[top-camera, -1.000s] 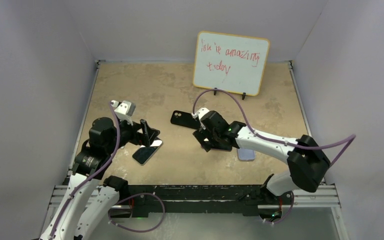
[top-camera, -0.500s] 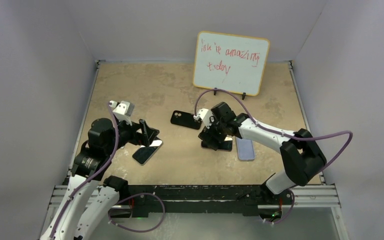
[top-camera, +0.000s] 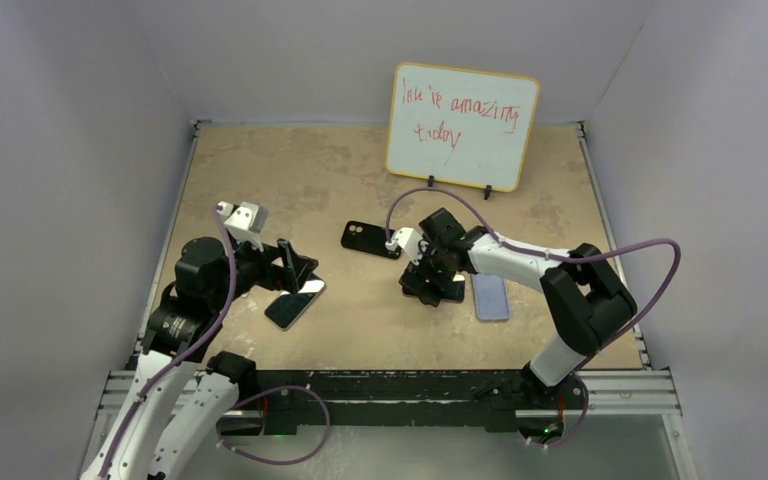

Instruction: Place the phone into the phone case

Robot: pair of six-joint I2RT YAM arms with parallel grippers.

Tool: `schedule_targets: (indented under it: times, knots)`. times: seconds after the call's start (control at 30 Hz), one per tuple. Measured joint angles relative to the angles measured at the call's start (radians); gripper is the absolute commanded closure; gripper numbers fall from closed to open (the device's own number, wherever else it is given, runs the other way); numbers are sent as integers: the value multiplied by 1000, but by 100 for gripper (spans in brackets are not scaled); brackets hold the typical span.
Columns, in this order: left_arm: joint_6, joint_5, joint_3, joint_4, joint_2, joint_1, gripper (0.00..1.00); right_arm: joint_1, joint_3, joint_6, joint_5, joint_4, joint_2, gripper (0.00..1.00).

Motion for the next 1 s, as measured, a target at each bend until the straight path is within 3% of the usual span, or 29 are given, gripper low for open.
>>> schedule_targets:
  times: [0.27,0.5,1.0]
  knots:
    - [0,0,0,0,0,0,9,-3,0,2,11,4,13,6]
    - [0,0,0,0,0,0,10,-4,0,84,38,41,11,34]
    - [0,-10,0,-1,-5,0,10,7,-150,572,249,154,-151,43]
